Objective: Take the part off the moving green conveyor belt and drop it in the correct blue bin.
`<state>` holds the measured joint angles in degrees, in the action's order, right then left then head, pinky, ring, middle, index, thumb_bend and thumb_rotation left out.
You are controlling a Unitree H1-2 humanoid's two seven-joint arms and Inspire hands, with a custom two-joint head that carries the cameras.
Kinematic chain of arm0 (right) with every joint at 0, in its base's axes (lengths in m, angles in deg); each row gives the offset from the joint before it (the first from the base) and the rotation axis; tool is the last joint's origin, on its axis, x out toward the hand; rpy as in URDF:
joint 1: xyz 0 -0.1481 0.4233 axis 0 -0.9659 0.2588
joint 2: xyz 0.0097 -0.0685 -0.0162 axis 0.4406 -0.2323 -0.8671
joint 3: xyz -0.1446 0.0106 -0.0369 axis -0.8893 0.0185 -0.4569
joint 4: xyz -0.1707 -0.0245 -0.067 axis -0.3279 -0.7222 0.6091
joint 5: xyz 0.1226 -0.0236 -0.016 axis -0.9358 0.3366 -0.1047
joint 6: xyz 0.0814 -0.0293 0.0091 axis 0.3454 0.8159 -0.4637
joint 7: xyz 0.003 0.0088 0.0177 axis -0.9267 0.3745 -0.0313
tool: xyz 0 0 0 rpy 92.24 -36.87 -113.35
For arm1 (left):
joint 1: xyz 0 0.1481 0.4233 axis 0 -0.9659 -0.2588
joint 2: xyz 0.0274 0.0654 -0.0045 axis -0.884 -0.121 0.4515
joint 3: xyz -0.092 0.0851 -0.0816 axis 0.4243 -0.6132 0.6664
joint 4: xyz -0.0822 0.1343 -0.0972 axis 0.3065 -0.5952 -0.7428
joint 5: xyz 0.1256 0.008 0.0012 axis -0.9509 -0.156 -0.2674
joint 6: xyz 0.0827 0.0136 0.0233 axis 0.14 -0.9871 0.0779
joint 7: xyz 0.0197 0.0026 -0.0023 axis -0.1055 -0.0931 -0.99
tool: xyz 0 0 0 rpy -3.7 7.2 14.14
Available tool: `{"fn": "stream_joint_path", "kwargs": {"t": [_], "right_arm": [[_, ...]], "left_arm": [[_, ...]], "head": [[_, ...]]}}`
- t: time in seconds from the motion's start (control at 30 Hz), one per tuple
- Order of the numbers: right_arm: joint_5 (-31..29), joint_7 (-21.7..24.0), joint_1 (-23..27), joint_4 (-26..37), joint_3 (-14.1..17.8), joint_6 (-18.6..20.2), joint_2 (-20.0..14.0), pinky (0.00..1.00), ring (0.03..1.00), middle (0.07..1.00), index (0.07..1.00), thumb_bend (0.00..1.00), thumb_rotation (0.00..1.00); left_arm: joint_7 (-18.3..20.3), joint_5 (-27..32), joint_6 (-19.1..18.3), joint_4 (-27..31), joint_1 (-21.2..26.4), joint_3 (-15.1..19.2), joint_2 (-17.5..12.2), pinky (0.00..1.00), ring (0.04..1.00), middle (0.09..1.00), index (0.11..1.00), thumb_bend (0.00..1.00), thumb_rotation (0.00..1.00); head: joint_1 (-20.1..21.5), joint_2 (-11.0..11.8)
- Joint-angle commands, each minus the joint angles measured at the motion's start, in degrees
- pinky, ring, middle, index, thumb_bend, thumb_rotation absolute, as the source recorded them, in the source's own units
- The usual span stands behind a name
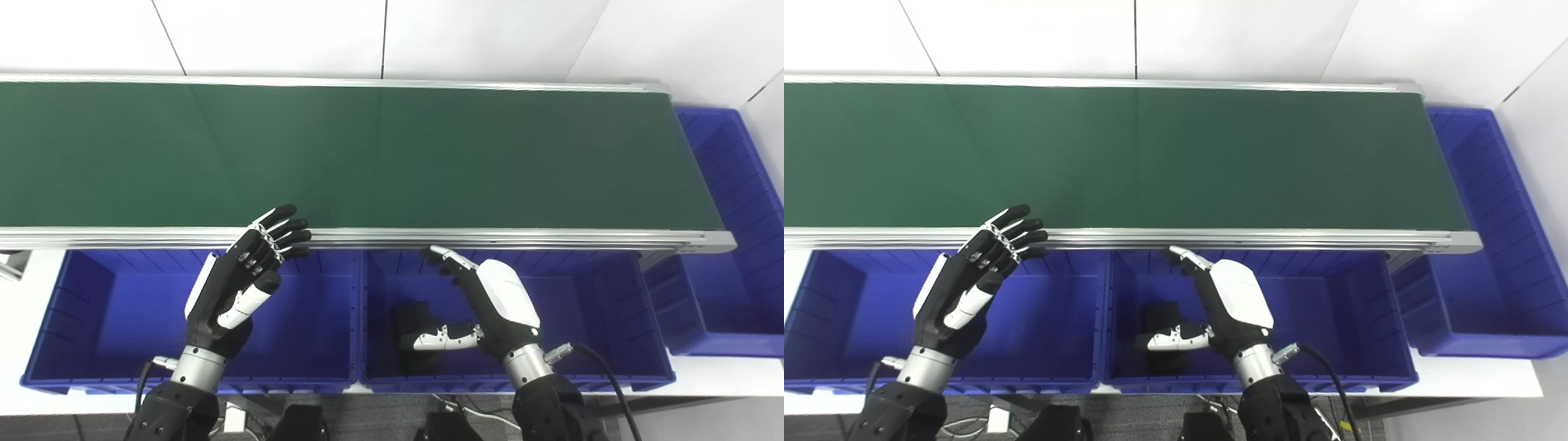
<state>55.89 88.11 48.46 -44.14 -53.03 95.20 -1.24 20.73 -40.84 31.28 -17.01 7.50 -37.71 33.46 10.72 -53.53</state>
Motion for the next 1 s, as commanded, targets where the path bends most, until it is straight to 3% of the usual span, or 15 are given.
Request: {"fn": "stream_joint_path", "kwargs": {"t": [0.0, 0.17, 0.27, 0.4, 0.67, 0.8, 0.97], "right_arm": [[0.4, 0.2, 0.2, 2.3, 0.2, 0.1, 0.1, 0.73, 0.837, 0.903, 0.944, 0.9, 0.37], [0.4, 0.5, -0.2, 2.9, 0.5, -0.1, 0.3, 0.72, 0.841, 0.909, 0.949, 0.89, 0.48], [-0.5, 0.4, -0.7, 4.0, 0.7, -0.4, 0.7, 0.73, 0.839, 0.897, 0.94, 0.84, 0.61], [-5.3, -0.8, -1.7, 5.4, 1.2, -3.0, 1.6, 0.76, 0.836, 0.876, 0.91, 0.77, 0.71], [-26.4, 0.3, -3.2, 5.0, 2.7, -8.2, 4.6, 0.75, 0.815, 0.835, 0.858, 0.72, 0.74], [-30.5, 0.4, -2.8, 3.1, 2.7, -10.4, 4.6, 0.74, 0.814, 0.833, 0.855, 0.73, 0.75], [-31.5, 0.5, -1.9, 1.4, 2.7, -11.9, 4.0, 0.75, 0.818, 0.84, 0.862, 0.75, 0.76]], "left_arm": [[0.3, 0.2, 0.7, 1.3, 0.1, -0.2, 0.2, 0.71, 0.77, 0.791, 0.835, 0.81, 0.59], [0.6, 0.2, 1.1, 0.9, 0.0, -0.4, 0.3, 0.72, 0.772, 0.791, 0.836, 0.81, 0.59], [0.8, 0.3, 1.6, 0.5, -0.1, -0.6, 0.4, 0.72, 0.77, 0.789, 0.834, 0.82, 0.58], [0.9, -0.5, 2.6, -0.1, -0.4, -0.9, 0.5, 0.72, 0.771, 0.79, 0.833, 0.82, 0.58], [0.5, -4.4, 5.2, -1.2, -1.2, -2.0, 0.3, 0.73, 0.778, 0.804, 0.847, 0.8, 0.61], [0.1, -5.7, 6.2, -1.5, -1.8, -2.4, 0.7, 0.73, 0.772, 0.8, 0.846, 0.81, 0.62], [-0.2, -6.6, 6.7, -1.8, -2.2, -2.9, 1.3, 0.73, 0.778, 0.806, 0.846, 0.85, 0.61]], "head": [[0.0, 0.1], [-0.7, 0.9], [-1.2, 1.1], [-2.5, 1.8], [-4.9, 2.9], [-6.2, 3.8], [-7.8, 4.7]]}}
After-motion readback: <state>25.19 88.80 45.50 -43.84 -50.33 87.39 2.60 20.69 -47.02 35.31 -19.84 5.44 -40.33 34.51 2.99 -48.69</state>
